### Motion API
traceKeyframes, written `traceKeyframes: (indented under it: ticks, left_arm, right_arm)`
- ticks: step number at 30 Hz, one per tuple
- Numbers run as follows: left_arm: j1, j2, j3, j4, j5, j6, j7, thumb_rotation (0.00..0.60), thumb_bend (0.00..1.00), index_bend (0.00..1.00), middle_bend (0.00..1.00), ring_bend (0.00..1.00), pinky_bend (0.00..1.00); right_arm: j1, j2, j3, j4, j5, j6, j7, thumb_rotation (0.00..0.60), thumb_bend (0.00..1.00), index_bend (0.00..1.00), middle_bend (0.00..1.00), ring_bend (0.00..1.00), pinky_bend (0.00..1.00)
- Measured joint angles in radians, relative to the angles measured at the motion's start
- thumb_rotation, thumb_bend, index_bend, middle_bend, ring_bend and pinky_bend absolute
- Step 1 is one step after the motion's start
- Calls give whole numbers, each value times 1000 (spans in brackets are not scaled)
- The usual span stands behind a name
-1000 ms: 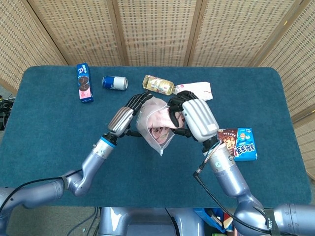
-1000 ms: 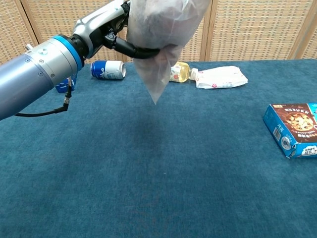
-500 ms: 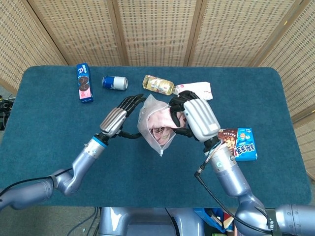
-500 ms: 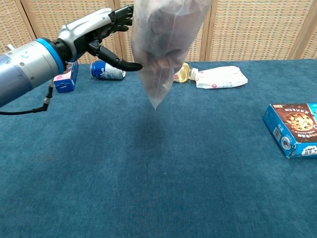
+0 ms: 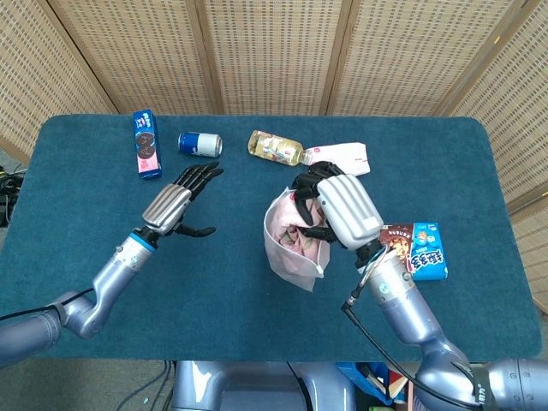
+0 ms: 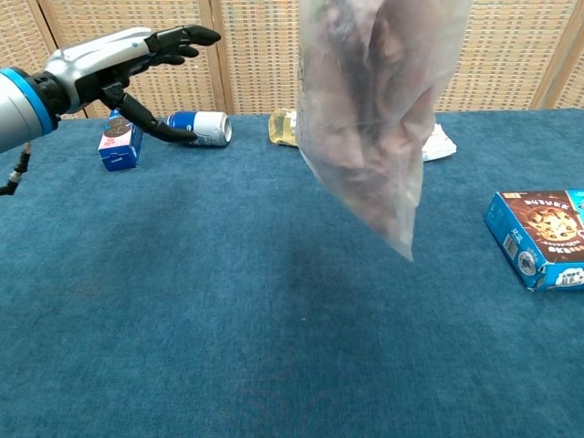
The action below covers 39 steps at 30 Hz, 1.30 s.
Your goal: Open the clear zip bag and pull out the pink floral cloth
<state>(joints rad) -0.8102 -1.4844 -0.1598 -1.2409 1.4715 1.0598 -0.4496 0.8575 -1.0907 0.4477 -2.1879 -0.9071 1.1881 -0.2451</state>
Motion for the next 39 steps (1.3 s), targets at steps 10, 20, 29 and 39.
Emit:
traceKeyframes:
  ticks: [10,20,29,39]
  left_arm:
    - [-25,64,41,-9,2,-125,18,600,209,0,0,0,0]
    - [-61,113,31,-25,8,-164,66,600,209,190,0,0,0]
    - [-89,148,32,-104,-1,-224,80,600,210,305,0,0,0]
    - [-96,134,36,-119,-17,-245,86,600,209,305,0,0,0]
  right_arm:
    - [5,43,-15,-17,-53,-68,16,600,822,785,519,425,229]
    - [28,69,-36,-57,-123,-126,-8,600,823,785,518,425,229]
    - [68,51,-46,-90,-107,-128,-71,600,824,785,517,425,229]
    - [102,32,-46,-88,-45,-113,-105,600,823,785,516,425,229]
